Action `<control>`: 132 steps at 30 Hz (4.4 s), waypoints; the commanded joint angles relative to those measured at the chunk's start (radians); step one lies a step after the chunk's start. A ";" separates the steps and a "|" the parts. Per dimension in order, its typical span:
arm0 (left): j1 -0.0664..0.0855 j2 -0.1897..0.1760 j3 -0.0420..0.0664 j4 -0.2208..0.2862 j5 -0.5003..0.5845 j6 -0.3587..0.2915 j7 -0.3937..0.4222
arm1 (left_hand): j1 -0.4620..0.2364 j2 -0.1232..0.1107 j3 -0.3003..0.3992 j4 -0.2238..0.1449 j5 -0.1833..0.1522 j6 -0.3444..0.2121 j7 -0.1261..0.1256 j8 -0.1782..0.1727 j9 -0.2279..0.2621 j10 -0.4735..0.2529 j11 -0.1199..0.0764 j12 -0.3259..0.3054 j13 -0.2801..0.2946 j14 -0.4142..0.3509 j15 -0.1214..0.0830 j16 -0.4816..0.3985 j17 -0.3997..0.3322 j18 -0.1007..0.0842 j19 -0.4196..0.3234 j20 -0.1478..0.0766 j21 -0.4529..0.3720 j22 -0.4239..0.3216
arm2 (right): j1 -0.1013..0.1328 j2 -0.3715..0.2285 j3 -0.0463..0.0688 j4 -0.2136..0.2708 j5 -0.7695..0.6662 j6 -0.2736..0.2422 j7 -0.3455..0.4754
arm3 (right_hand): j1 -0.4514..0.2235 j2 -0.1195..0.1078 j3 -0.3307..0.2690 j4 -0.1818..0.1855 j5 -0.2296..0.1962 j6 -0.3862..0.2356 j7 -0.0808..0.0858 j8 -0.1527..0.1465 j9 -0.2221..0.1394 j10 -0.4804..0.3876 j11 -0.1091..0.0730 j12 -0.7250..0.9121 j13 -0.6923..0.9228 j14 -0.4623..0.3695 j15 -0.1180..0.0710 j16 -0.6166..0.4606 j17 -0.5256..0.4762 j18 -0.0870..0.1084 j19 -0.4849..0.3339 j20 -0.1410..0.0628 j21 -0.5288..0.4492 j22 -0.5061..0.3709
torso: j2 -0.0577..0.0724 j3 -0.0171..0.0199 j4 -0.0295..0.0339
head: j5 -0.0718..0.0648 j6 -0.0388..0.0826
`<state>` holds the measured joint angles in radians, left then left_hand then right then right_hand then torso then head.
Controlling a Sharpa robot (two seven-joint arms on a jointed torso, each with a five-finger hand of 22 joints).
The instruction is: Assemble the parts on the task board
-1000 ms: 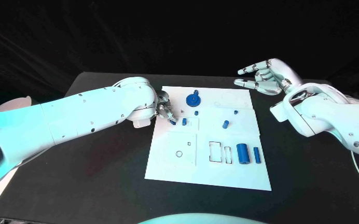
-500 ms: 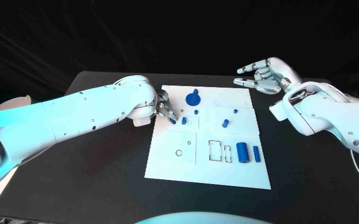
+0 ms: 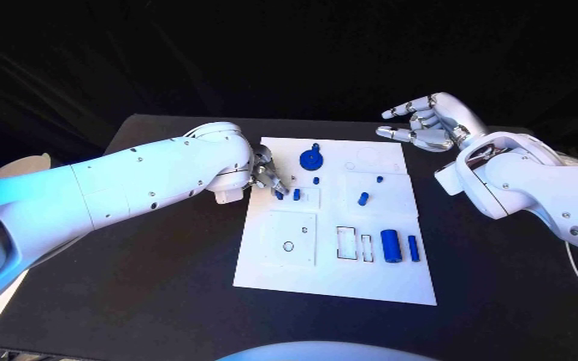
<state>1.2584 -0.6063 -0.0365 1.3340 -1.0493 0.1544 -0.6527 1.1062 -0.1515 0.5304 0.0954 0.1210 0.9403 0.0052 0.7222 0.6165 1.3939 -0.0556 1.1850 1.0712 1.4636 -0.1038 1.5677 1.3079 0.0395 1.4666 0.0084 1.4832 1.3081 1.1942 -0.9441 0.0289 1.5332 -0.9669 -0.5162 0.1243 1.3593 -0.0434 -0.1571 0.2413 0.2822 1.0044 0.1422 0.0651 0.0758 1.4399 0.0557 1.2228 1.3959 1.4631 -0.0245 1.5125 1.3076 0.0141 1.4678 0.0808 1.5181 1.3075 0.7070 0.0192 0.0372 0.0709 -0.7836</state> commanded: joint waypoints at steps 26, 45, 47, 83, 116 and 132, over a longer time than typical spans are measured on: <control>-0.013 0.010 -0.008 -0.014 -0.020 0.023 -0.016 | -0.061 -0.014 -0.139 0.053 0.004 0.022 -0.007 0.029 0.022 0.010 -0.011 0.004 -0.001 0.107 -0.014 0.003 0.263 -0.020 0.077 -0.015 0.027 0.184 | -0.001 -0.003 0.000 0.006 -0.003 0.009 0.007 | -0.007 0.005 -0.006 0.001 -0.006 0.002 -0.004 0.003 0.001 -0.002 -0.003 -0.003 0.009 0.085 0.004 -0.003 0.165 0.009 0.051 0.005 -0.006 0.174 | 0.000 0.0002 0.0007 | -0.003 0.000; -0.015 0.007 -0.007 -0.014 -0.020 0.021 -0.018 | -0.068 -0.003 -0.302 0.122 0.005 0.022 -0.008 0.040 0.032 0.014 -0.012 0.009 0.003 0.107 -0.015 0.003 0.263 -0.023 0.080 -0.017 0.035 0.196 | -0.001 -0.004 0.000 0.007 -0.003 0.010 0.007 | -0.008 0.005 -0.008 0.002 -0.006 0.002 -0.004 0.003 0.001 -0.001 -0.003 -0.003 0.009 0.085 0.004 -0.004 0.164 0.009 0.051 0.005 -0.006 0.175 | 0.000 0.0002 0.0003 | -0.003 0.001; -0.015 0.005 -0.007 -0.013 -0.020 0.017 -0.018 | -0.068 0.000 -0.336 0.138 0.006 0.021 -0.009 0.041 0.033 0.014 -0.013 0.010 0.003 0.107 -0.016 0.003 0.263 -0.023 0.081 -0.017 0.036 0.197 | -0.001 -0.004 0.000 0.007 -0.003 0.010 0.006 | -0.008 0.005 -0.008 0.002 -0.006 0.002 -0.004 0.003 0.001 -0.001 -0.003 -0.003 0.009 0.085 0.004 -0.004 0.164 0.009 0.051 0.005 -0.006 0.175 | 0.001 0.0000 0.0000 | -0.003 0.000; -0.016 -0.038 0.006 0.006 0.197 -0.372 0.541 | 0.126 0.047 -0.505 0.181 0.010 -0.288 0.155 -0.069 -0.121 -0.511 0.139 -0.431 -0.492 -0.286 0.116 -0.717 -0.508 0.139 -0.298 0.103 -0.908 -0.705 | -0.004 0.001 0.000 -0.003 -0.003 0.013 0.008 | -0.009 0.006 -0.009 0.003 -0.006 0.002 -0.004 0.003 0.001 0.000 -0.003 0.000 0.010 0.085 0.004 -0.003 0.166 0.009 0.051 0.004 -0.006 0.175 | 0.001 0.0000 0.0000 | -0.014 0.013; -0.025 0.134 -0.014 -0.127 -0.434 -0.262 0.588 | 0.323 -0.056 -0.212 0.008 0.005 0.049 0.115 -0.492 -0.514 -0.313 0.116 -0.886 -0.979 0.054 0.075 -0.164 -0.023 0.072 0.012 0.057 -0.428 -0.271 | -0.009 0.016 0.000 -0.007 -0.003 0.017 0.009 | -0.009 0.008 -0.010 0.003 -0.005 0.002 -0.004 0.003 0.001 0.001 -0.003 0.002 0.011 0.085 0.004 -0.002 0.166 0.008 0.052 0.004 -0.005 0.177 | 0.003 0.0011 -0.0019 | -0.033 0.026; -0.029 0.156 -0.014 -0.145 -0.440 -0.212 0.542 | 0.336 -0.035 -0.179 -0.009 0.005 0.091 0.114 -0.520 -0.526 -0.268 0.114 -0.933 -1.003 0.056 0.074 -0.158 -0.028 0.073 0.015 0.058 -0.430 -0.270 | -0.009 0.018 0.000 -0.005 -0.003 0.017 0.011 | -0.008 0.009 -0.010 0.002 -0.004 0.002 -0.004 0.003 0.001 0.002 -0.003 0.004 0.011 0.086 0.003 -0.002 0.167 0.008 0.052 0.004 -0.005 0.177 | 0.002 -0.0002 -0.0006 | -0.032 0.025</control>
<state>1.2304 -0.4539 -0.0509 1.1906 -1.4766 -0.0910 -0.0920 1.4422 -0.1971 0.3472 0.0867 0.1295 1.0258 0.1195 0.2080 0.0908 1.1198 0.0587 0.2574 0.0688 1.4673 -0.0288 1.4056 1.2804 0.1172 1.4598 0.0624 1.0538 1.0368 1.1863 -0.9274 0.0288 1.5269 -0.9660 -0.5117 0.1261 1.3541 -0.0382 -0.1598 0.2440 0.2822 1.0044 0.1422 0.0651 0.0757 1.4398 0.0557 1.2256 1.3960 1.4631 -0.0245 1.5124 1.3073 0.0142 1.4678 0.0808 1.5182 1.3078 0.7082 0.0196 0.0374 0.0383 -0.7580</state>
